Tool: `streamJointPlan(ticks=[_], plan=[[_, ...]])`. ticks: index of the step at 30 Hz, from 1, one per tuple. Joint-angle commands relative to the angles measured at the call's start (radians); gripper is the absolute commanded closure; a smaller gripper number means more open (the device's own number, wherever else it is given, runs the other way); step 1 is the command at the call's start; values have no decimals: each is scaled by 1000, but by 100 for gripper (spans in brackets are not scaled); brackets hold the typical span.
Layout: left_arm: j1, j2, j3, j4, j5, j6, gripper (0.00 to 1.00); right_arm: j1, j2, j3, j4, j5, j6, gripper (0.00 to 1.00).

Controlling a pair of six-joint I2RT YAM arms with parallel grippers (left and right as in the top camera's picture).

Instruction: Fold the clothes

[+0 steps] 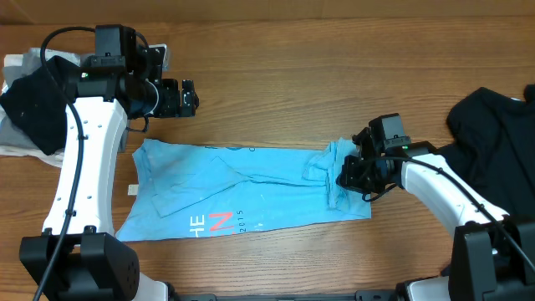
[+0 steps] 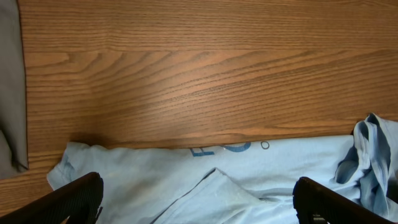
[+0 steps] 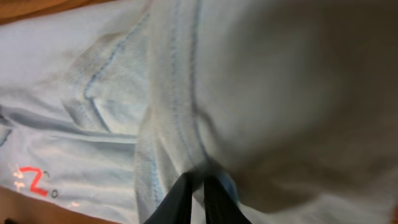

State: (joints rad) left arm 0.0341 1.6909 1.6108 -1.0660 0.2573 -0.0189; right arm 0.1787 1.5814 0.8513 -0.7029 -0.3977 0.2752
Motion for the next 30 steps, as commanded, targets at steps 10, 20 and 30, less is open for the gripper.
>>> streamJointPlan(ticks=[10,20,30], plan=[[-2,9,-6,-3,-2,19,0,103,-1,-75,92,-72,77,91],[-2,9,-6,-14,-2,19,0,214,-3,-69,91,-230,121,96],[-2,9,-6,-14,-3,19,0,49,-105,131,-197,56,54,86]])
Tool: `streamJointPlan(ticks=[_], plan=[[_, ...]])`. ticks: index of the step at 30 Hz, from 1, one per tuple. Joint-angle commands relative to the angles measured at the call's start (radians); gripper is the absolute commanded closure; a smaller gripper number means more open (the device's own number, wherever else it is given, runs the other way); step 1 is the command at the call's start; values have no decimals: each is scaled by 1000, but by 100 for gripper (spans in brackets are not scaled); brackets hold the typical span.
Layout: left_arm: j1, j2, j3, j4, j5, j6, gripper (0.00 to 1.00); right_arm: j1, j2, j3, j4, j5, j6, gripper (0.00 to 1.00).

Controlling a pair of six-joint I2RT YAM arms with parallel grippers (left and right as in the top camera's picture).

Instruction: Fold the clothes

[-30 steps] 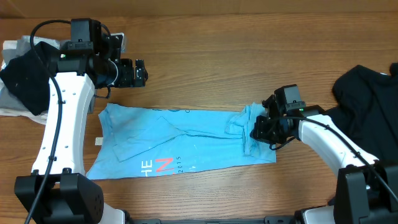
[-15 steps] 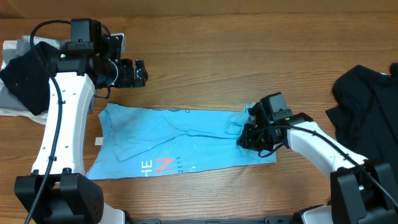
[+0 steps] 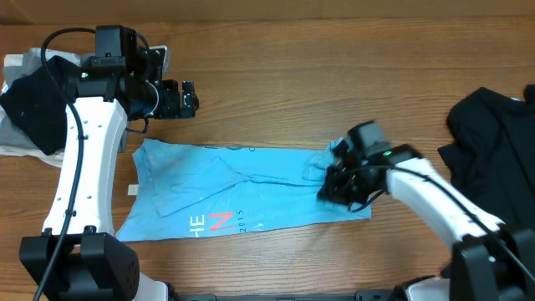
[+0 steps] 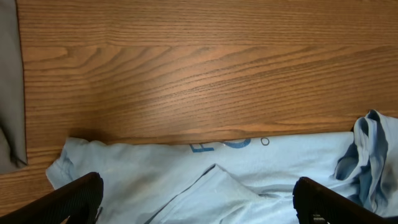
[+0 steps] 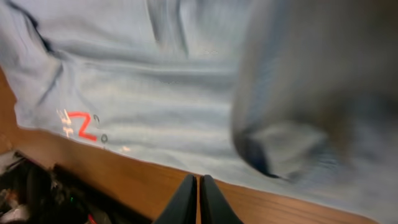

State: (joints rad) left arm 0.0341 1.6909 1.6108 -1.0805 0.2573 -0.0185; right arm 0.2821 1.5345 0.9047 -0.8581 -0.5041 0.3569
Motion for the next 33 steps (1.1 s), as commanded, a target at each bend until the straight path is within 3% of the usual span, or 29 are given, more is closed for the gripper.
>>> streamJointPlan(ticks=[1,2,3,8,14,25,33], plan=[[-2,9,-6,1,-3,19,0,-72,-60,87,-65,208,-27,66],[-2,9,-6,2,-3,19,0,-90,-59,90,-80,241,-27,35],[-2,9,-6,4,-3,19,0,-109,-58,89,-92,263,-27,28],[-2,9,-6,15,-2,19,0,-154,-38,34,-73,275,-28,35],[-2,9,-6,23,-2,19,0,-153,-8,-83,62,106,-28,66],[-2,9,-6,23,-2,19,0,-152,-4,-101,91,8,-28,67],[-2,9,-6,22,-2,19,0,-152,16,-112,102,34,-47,61]])
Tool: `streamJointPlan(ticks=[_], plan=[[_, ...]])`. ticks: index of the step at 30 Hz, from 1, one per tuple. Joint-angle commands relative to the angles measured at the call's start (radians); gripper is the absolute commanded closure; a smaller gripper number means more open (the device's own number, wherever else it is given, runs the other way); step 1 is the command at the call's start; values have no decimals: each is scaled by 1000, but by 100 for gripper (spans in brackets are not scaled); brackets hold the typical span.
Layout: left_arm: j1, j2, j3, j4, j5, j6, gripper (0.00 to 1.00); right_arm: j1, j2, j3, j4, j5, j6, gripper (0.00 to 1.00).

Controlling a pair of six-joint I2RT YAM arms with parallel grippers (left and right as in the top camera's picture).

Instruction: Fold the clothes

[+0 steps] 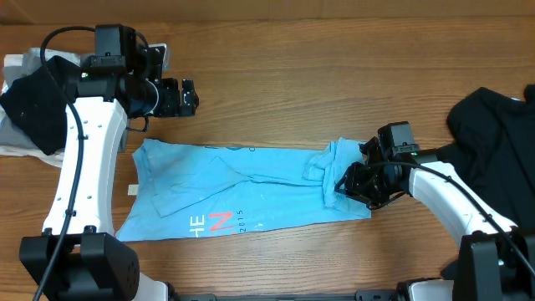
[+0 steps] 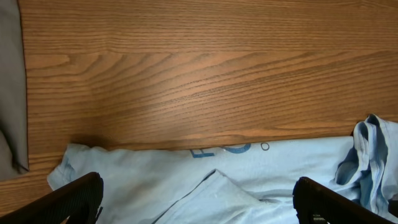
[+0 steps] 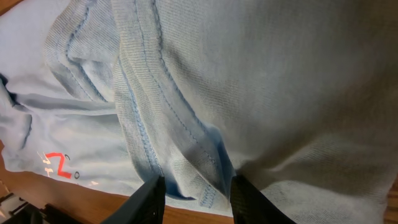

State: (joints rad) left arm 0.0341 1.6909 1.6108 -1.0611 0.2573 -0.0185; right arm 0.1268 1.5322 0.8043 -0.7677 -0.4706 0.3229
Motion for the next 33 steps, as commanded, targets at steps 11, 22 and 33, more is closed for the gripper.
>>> streamJointPlan(ticks=[11,22,33], plan=[[-2,9,-6,2,-2,19,0,3,35,-51,59,-84,-12,87],[-2,9,-6,2,-2,19,0,3,35,-12,17,-127,22,96],[-2,9,-6,2,-2,19,0,116,35,-18,8,-137,56,75]])
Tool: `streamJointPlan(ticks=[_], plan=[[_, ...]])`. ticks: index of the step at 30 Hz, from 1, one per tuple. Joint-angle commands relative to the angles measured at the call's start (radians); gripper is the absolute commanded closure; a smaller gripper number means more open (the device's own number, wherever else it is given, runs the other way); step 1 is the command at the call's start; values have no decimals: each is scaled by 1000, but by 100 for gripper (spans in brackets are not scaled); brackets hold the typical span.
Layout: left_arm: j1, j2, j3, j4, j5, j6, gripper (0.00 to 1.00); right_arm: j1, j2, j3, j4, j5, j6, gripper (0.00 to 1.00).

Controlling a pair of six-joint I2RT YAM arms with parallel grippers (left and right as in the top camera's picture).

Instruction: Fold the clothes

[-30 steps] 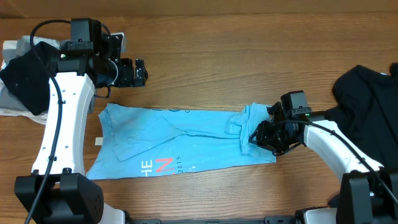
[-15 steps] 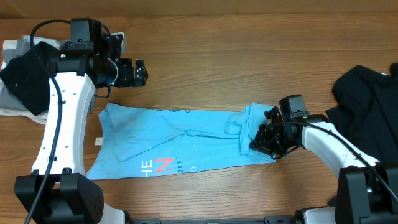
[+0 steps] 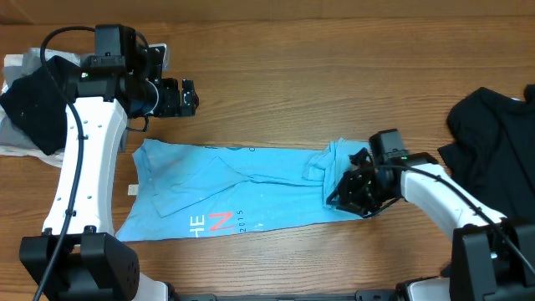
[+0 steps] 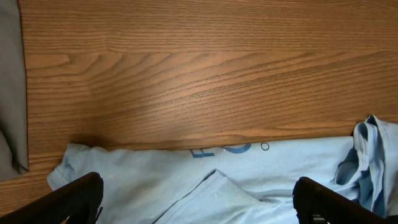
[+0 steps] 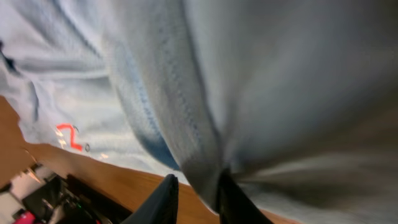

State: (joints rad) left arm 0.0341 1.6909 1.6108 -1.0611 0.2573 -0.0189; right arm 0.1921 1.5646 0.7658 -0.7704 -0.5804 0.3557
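A light blue T-shirt point(image 3: 234, 188) with red and white print lies spread along the table, its right end bunched into folds. My right gripper point(image 3: 344, 194) sits low on that bunched end. In the right wrist view, the right gripper point(image 5: 196, 199) is drawn in on a thick fold of the shirt point(image 5: 280, 93), with the cloth blurred close to the lens. My left gripper point(image 3: 189, 99) hovers beyond the shirt's far edge near its left end. It stands open point(image 4: 198, 199) with nothing between its fingers, above the shirt point(image 4: 249, 168).
A black garment point(image 3: 493, 134) is heaped at the right edge, close behind my right arm. A black cloth on a white pile point(image 3: 33, 104) lies at the far left. Grey cloth point(image 4: 9, 87) shows at the left of the left wrist view. A small white tag point(image 3: 132, 190) lies beside the shirt.
My right gripper stood open astride the hem at the shirt's right end. It is now a little further left, with its jaws drawn in on a fold. The left arm has not moved.
My right gripper was first shut on the shirt's bunched right end. It then sat further left over the shirt with its jaws tight together. Later it was back at the right end, open around the hem. Now it grips a fold there. The left gripper stayed open throughout.
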Motion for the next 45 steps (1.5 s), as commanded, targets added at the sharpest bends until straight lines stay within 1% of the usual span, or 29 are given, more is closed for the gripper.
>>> streamJointPlan(ticks=[1,3,6,9,10,12,14,15,16,17,19,22,25,27,29,32,35,41,45], plan=[[-2,9,-6,2,-2,19,0,72,3,21,16,-27,29,75],[-2,9,-6,3,-2,19,0,105,3,22,29,-18,35,76],[-2,9,-6,3,-2,19,0,109,1,46,7,23,35,87],[-2,9,-6,0,-2,19,0,78,-15,108,-56,42,30,86],[-2,9,-6,0,-3,19,0,68,-23,136,-89,63,25,81],[-2,9,-6,0,-2,19,0,50,-35,203,-171,113,-12,56],[-2,9,-6,0,-2,19,0,37,-37,266,-254,186,-20,31],[-2,9,-6,0,-2,19,0,33,-37,299,-296,233,-20,25],[-2,9,-6,1,-2,19,0,29,-37,323,-326,275,-20,23],[-2,9,-6,1,-2,19,0,27,-37,346,-352,317,-19,18],[-2,9,-6,1,-2,19,0,21,-37,370,-377,360,-20,7],[-2,9,-6,0,-3,19,0,6,-37,374,-378,420,-19,0],[-2,9,-6,-2,-3,19,0,-53,-37,372,-378,526,8,0],[-2,9,-6,-2,-3,19,0,-115,-37,372,-369,521,-3,0],[-2,9,-6,-1,-3,19,0,-177,-37,362,-342,465,-63,0],[-2,9,-6,3,-3,19,0,-278,-32,312,-256,288,-182,0],[-2,9,-6,3,-3,19,0,-328,-31,241,-169,170,-230,0],[-2,9,-6,3,-3,19,0,-365,-29,92,-8,48,-233,0],[-2,9,-6,3,-3,19,0,-367,-29,38,68,10,-229,1]])
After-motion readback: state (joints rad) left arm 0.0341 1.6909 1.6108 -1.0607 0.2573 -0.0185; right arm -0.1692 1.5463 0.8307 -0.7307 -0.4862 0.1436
